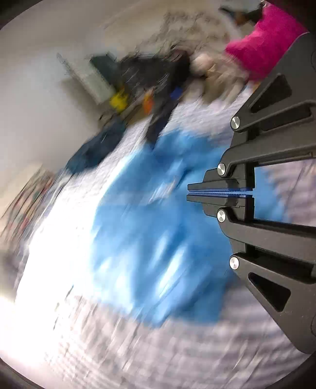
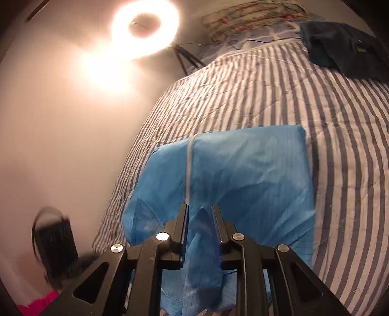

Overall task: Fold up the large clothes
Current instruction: 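Lower the coat bundle onto the bed and open both tools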

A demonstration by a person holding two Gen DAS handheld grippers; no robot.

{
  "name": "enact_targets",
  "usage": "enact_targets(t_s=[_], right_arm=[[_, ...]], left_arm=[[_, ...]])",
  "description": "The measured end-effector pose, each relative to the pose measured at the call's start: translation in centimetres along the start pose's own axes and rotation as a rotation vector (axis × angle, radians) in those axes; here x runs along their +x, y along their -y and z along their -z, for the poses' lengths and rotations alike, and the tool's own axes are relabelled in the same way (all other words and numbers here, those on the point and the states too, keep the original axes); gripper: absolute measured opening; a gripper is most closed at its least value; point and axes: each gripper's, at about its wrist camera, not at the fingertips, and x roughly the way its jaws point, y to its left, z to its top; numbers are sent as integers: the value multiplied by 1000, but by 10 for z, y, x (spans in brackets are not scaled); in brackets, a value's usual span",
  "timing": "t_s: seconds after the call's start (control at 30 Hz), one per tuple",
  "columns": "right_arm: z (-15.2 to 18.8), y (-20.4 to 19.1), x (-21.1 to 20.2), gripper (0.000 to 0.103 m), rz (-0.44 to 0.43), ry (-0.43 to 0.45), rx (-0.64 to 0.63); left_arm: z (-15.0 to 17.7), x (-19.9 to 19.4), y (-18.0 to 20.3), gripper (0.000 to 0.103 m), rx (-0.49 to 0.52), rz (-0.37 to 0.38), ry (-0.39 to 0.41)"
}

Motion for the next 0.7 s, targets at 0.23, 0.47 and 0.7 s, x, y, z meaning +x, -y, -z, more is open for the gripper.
enact_targets(t_s=[0.23, 0.47, 0.7], right_arm=[[40, 7, 55, 16, 41, -158, 69], [32, -14, 31, 20, 0, -139, -1], [-40, -38, 16, 25, 71, 1, -144]], left_arm=[[12, 28, -60, 0, -69, -149, -128], [-34, -6, -22, 0, 60, -142, -69], [-112, 38, 16, 0, 159, -106, -52]])
